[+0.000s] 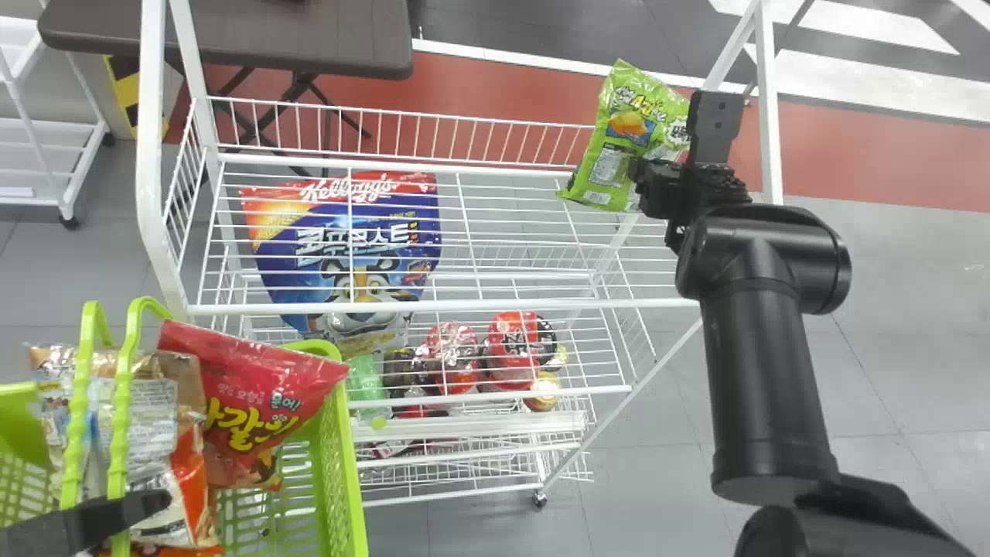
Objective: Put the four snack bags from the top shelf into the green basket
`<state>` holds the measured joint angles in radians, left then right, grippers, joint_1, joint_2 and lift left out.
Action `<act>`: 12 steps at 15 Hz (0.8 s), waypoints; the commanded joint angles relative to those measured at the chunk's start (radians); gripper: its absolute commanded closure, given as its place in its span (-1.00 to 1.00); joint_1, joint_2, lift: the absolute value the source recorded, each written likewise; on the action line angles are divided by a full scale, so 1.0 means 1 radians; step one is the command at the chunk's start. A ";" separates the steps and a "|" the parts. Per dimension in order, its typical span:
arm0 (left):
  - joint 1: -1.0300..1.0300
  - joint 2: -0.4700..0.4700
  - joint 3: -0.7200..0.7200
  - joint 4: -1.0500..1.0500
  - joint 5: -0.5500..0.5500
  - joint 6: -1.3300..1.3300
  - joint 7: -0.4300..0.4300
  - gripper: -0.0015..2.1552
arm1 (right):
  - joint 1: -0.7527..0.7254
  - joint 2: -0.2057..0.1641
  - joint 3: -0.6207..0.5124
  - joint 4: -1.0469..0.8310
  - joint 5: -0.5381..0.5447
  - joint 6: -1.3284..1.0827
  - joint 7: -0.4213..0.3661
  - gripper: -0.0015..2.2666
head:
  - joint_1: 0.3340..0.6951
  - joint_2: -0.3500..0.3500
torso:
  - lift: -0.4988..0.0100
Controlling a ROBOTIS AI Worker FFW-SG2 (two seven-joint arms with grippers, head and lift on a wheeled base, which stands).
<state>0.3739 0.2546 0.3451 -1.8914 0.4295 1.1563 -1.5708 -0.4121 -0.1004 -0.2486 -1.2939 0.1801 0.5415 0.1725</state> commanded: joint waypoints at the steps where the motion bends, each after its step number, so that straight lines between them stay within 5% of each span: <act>1: 0.000 0.000 0.003 0.002 0.000 0.000 -0.010 0.99 | 0.088 0.001 -0.004 -0.176 -0.080 0.068 0.005 0.99 | 1.00 -0.72 | 0.96; 6: -0.006 -0.006 0.002 0.002 -0.001 0.000 -0.010 0.99 | 0.309 0.002 0.009 -0.642 -0.268 0.280 0.025 0.99 | 1.00 -0.66 | 0.96; 12: -0.009 -0.006 0.005 0.003 -0.003 0.000 -0.010 0.99 | 0.489 0.002 0.071 -0.959 -0.550 0.584 0.047 0.99 | 1.00 -0.38 | 0.96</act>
<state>0.3654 0.2483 0.3482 -1.8884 0.4264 1.1559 -1.5708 0.0363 -0.0981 -0.2000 -2.1982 -0.3060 1.0572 0.2164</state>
